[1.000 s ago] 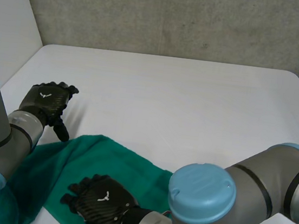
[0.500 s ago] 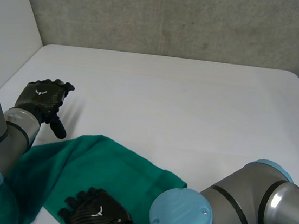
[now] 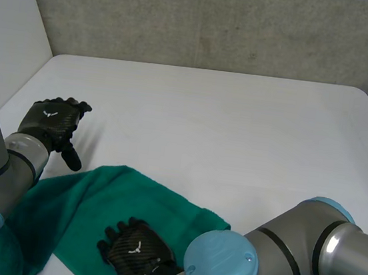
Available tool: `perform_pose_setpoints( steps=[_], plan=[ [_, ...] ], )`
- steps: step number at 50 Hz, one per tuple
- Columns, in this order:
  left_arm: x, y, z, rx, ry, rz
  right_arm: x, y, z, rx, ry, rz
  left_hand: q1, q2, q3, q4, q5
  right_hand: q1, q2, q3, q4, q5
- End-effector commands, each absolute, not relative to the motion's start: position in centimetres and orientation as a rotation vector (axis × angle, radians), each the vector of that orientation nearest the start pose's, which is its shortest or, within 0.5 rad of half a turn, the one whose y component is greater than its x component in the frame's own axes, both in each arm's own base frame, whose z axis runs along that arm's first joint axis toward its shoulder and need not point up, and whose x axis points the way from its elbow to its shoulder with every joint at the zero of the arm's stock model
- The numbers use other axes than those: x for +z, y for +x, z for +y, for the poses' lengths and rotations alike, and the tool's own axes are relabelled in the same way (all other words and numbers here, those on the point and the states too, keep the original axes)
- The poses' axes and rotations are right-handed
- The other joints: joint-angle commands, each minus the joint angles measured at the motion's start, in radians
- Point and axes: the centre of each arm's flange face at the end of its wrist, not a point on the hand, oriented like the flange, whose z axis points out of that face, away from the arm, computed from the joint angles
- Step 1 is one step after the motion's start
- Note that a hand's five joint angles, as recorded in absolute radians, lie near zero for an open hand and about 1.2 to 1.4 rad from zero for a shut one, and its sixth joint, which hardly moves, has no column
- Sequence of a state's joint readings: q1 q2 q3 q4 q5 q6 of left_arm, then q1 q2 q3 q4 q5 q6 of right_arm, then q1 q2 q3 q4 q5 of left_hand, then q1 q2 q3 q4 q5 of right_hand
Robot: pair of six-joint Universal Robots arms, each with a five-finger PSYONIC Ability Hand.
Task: Fold the towel.
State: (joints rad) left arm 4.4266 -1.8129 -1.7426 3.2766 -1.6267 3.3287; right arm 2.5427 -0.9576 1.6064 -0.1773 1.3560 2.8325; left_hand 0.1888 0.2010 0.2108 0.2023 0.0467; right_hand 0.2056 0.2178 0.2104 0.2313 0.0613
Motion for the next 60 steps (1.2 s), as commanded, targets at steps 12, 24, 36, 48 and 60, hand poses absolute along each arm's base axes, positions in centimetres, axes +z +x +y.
perform_pose_setpoints(
  steps=[12,24,36,48,60],
  plan=[
    [19.5,-21.0,-27.0,-1.897,0.536,2.462,11.1,37.6,-8.7,-1.404,-1.526,1.768,-0.014,-0.026,-0.036,-0.028,-0.047,0.011,-0.001,0.007,-0.014,-0.019],
    [19.4,-20.9,-26.7,-1.881,0.539,2.473,13.5,36.8,-13.0,-1.608,-1.444,1.841,-0.014,-0.026,-0.036,-0.028,-0.047,0.841,0.829,0.837,0.816,0.811],
    [19.9,-20.5,-24.9,-1.851,0.568,2.488,18.5,32.4,-23.1,-1.922,-1.157,2.068,0.016,0.004,-0.006,0.002,-0.017,1.191,1.178,1.186,1.165,1.160],
    [19.8,-20.3,-20.1,-1.750,0.721,2.629,18.6,27.2,-27.5,-1.897,-1.231,2.323,0.019,0.007,-0.003,0.005,-0.014,1.191,1.178,1.186,1.165,1.160],
    [15.7,-20.4,-18.5,-1.517,0.791,2.761,17.9,24.5,-29.3,-1.876,-1.170,2.438,0.127,0.115,0.105,0.114,0.095,1.191,1.178,1.186,1.165,1.160]
  ],
)
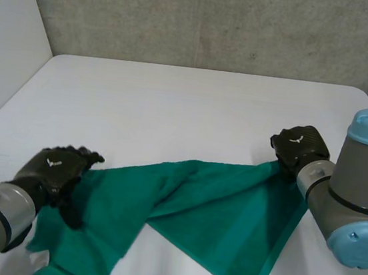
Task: Fold the towel.
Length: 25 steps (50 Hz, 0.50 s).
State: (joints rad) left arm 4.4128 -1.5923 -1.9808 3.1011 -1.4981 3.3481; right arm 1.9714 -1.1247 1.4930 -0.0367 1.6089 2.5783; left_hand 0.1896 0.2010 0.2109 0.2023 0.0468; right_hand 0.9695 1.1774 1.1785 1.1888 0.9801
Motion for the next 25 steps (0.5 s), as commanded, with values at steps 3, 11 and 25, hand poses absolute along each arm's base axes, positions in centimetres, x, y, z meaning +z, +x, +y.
perform_pose_setpoints(
  steps=[3,11,25],
  plan=[
    [15.0,-20.6,-18.9,-1.488,0.808,2.771,17.7,24.1,-29.6,-1.875,-1.172,2.453,0.445,0.434,0.424,0.433,0.413,0.427,0.219,0.218,0.207,0.242],
    [14.9,-22.6,-24.4,-1.701,0.897,2.557,19.7,23.9,-31.3,-1.999,-1.186,2.412,1.207,1.195,1.185,1.194,1.175,0.427,0.219,0.218,0.207,0.242],
    [26.4,-24.3,-24.6,-2.101,0.818,2.277,27.3,23.5,-30.7,-2.181,-1.201,2.313,1.207,1.195,1.185,1.194,1.175,0.427,0.219,0.218,0.207,0.242]
  ],
)
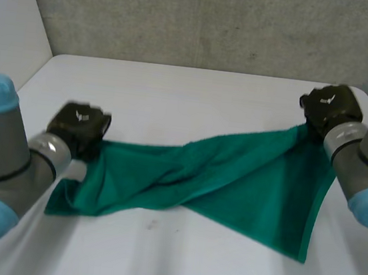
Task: Fold the towel.
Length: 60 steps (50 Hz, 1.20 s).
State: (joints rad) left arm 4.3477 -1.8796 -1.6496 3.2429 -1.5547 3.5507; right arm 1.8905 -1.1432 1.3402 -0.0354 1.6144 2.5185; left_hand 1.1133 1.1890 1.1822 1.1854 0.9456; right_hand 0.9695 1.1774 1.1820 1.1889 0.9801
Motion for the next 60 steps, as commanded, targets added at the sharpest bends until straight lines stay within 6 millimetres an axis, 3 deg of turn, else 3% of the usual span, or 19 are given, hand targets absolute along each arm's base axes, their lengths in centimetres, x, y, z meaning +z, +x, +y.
perform_pose_setpoints(
  steps=[1,8,10,12,18,23,26,27,28,29,30,32,36,44,48,51,53,55,60],
  plan=[
    [27.0,-24.1,-24.2,-2.111,0.802,2.288,27.4,23.4,-30.3,-2.146,-1.235,2.334,0.283,0.207,0.214,0.211,0.276,0.427,0.219,0.214,0.207,0.242],
    [30.7,-22.6,-21.2,-2.186,0.782,2.319,29.9,21.0,-27.4,-1.967,-1.470,2.436,0.283,0.207,0.214,0.211,0.276,0.427,0.219,0.214,0.207,0.242],
    [31.1,-22.1,-21.3,-2.198,0.778,2.315,30.4,20.8,-27.2,-1.973,-1.481,2.433,0.283,0.207,0.214,0.211,0.276,0.427,0.219,0.214,0.207,0.242],
    [31.4,-21.4,-21.8,-2.204,0.770,2.316,32.3,20.3,-27.1,-2.040,-1.480,2.399,0.283,0.207,0.214,0.211,0.276,0.427,0.219,0.214,0.207,0.242],
    [31.5,-20.4,-23.0,-2.208,0.741,2.314,33.5,20.6,-27.7,-2.102,-1.468,2.326,0.283,0.207,0.214,0.211,0.276,0.427,0.219,0.214,0.207,0.242],
    [27.0,-21.1,-28.2,-2.088,0.732,2.408,29.3,21.7,-31.3,-1.936,-1.451,2.392,0.283,0.207,0.214,0.211,0.276,0.427,0.219,0.214,0.207,0.242],
    [24.6,-21.5,-30.4,-2.036,0.723,2.442,27.6,22.2,-33.2,-1.905,-1.405,2.417,0.283,0.207,0.214,0.211,0.276,0.427,0.219,0.214,0.207,0.242],
    [22.9,-21.7,-31.8,-1.992,0.710,2.465,26.4,22.5,-34.3,-1.898,-1.364,2.427,0.283,0.207,0.214,0.211,0.276,0.427,0.219,0.214,0.207,0.242],
    [22.9,-21.7,-31.8,-1.991,0.710,2.466,25.7,22.6,-34.9,-1.893,-1.341,2.431,0.283,0.207,0.214,0.211,0.276,0.427,0.219,0.214,0.207,0.242],
    [20.7,-22.3,-33.7,-1.949,0.696,2.474,25.2,22.7,-35.4,-1.891,-1.325,2.435,0.283,0.207,0.214,0.211,0.276,0.427,0.219,0.214,0.207,0.242],
    [20.7,-22.3,-33.7,-1.948,0.696,2.474,25.2,22.7,-35.4,-1.891,-1.325,2.435,0.283,0.207,0.214,0.211,0.276,0.427,0.219,0.214,0.207,0.242],
    [18.1,-23.6,-35.9,-1.929,0.682,2.456,22.4,23.2,-37.5,-1.891,-1.266,2.457,0.283,0.207,0.214,0.211,0.276,0.427,0.219,0.214,0.207,0.242],
    [16.4,-24.1,-38.3,-1.995,0.651,2.393,20.2,23.9,-38.8,-1.947,-1.219,2.483,0.283,0.207,0.214,0.211,0.276,0.427,0.219,0.214,0.207,0.242],
    [17.4,-25.3,-40.6,-2.265,0.656,2.094,19.3,25.5,-38.6,-2.069,-1.093,2.441,-0.572,-0.648,-0.641,-0.644,-0.579,0.427,0.219,0.214,0.207,0.242],
    [18.7,-25.5,-39.8,-2.288,0.682,2.031,18.7,25.5,-38.1,-2.047,-1.059,2.454,-0.939,-1.014,-1.008,-1.011,-0.946,0.427,0.219,0.214,0.207,0.242],
    [20.1,-25.3,-36.7,-2.249,0.722,2.069,18.8,25.5,-37.4,-2.031,-1.054,2.452,-0.939,-1.014,-1.008,-1.011,-0.946,0.427,0.219,0.214,0.207,0.242],
    [20.3,-25.2,-35.9,-2.236,0.730,2.084,18.9,25.6,-37.0,-2.024,-1.060,2.453,-0.939,-1.014,-1.008,-1.011,-0.946,0.427,0.219,0.214,0.207,0.242],
    [20.8,-24.8,-32.0,-2.180,0.783,2.148,18.7,25.4,-36.5,-2.008,-1.061,2.460,-0.938,-1.014,-1.007,-1.010,-0.945,0.427,0.219,0.214,0.207,0.242],
    [20.1,-24.9,-25.6,-2.103,0.912,2.247,18.1,25.1,-35.9,-1.977,-1.069,2.483,-0.891,-0.967,-0.960,-0.963,-0.898,0.427,0.219,0.214,0.207,0.242]
  ],
)
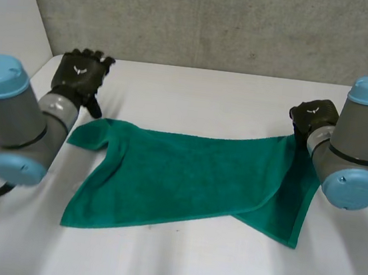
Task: Fold the towel.
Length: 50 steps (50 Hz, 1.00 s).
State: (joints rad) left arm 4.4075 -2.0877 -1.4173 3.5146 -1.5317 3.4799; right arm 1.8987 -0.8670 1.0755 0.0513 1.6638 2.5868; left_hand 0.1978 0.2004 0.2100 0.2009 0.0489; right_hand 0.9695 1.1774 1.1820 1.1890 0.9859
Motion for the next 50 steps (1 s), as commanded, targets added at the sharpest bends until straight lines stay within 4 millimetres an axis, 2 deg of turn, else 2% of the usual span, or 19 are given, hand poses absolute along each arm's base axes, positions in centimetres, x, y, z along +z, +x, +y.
perform_pose_setpoints(
  steps=[1,2,3,7,12,14,18,26,36,50],
  plan=[
    [19.8,-25.0,-24.5,-2.086,0.942,2.264,18.0,25.0,-35.8,-1.973,-1.070,2.485,0.030,0.028,0.018,0.027,0.005,0.427,0.219,0.214,0.207,0.236],
    [19.7,-25.0,-23.6,-2.079,0.964,2.275,18.0,25.0,-35.7,-1.972,-1.070,2.485,0.030,0.028,0.018,0.027,0.005,0.427,0.219,0.214,0.207,0.236],
    [19.3,-24.9,-21.8,-2.041,1.006,2.306,18.0,24.9,-35.6,-1.970,-1.070,2.486,0.039,0.037,0.027,0.036,0.013,0.427,0.219,0.214,0.207,0.236],
    [18.0,-24.5,-18.4,-1.930,1.094,2.392,17.7,24.7,-35.0,-1.965,-1.070,2.487,0.101,0.098,0.089,0.098,0.075,0.427,0.219,0.214,0.207,0.236],
    [16.8,-24.5,-16.5,-1.827,1.157,2.451,17.3,24.7,-34.6,-1.962,-1.076,2.485,0.101,0.098,0.089,0.098,0.075,0.427,0.219,0.214,0.207,0.236],
    [16.5,-24.5,-16.5,-1.814,1.159,2.457,17.0,24.6,-34.4,-1.953,-1.079,2.489,0.107,0.104,0.095,0.104,0.081,0.427,0.219,0.214,0.207,0.236],
    [14.7,-24.6,-17.3,-1.717,1.149,2.499,16.6,24.6,-34.2,-1.942,-1.084,2.493,0.130,0.128,0.118,0.127,0.105,0.427,0.219,0.214,0.207,0.236],
    [12.6,-24.1,-19.7,-1.613,1.051,2.518,16.2,24.6,-34.0,-1.932,-1.093,2.498,0.148,0.145,0.136,0.145,0.122,0.427,0.219,0.214,0.207,0.236],
    [12.0,-24.0,-21.2,-1.670,0.999,2.488,16.2,24.5,-33.9,-1.944,-1.099,2.491,0.242,0.239,0.230,0.239,0.216,0.427,0.219,0.214,0.207,0.236],
    [11.1,-24.0,-21.6,-1.643,1.054,2.439,16.0,24.6,-33.6,-1.938,-1.111,2.492,0.248,0.245,0.235,0.245,0.222,0.427,0.219,0.214,0.207,0.236]
  ],
)
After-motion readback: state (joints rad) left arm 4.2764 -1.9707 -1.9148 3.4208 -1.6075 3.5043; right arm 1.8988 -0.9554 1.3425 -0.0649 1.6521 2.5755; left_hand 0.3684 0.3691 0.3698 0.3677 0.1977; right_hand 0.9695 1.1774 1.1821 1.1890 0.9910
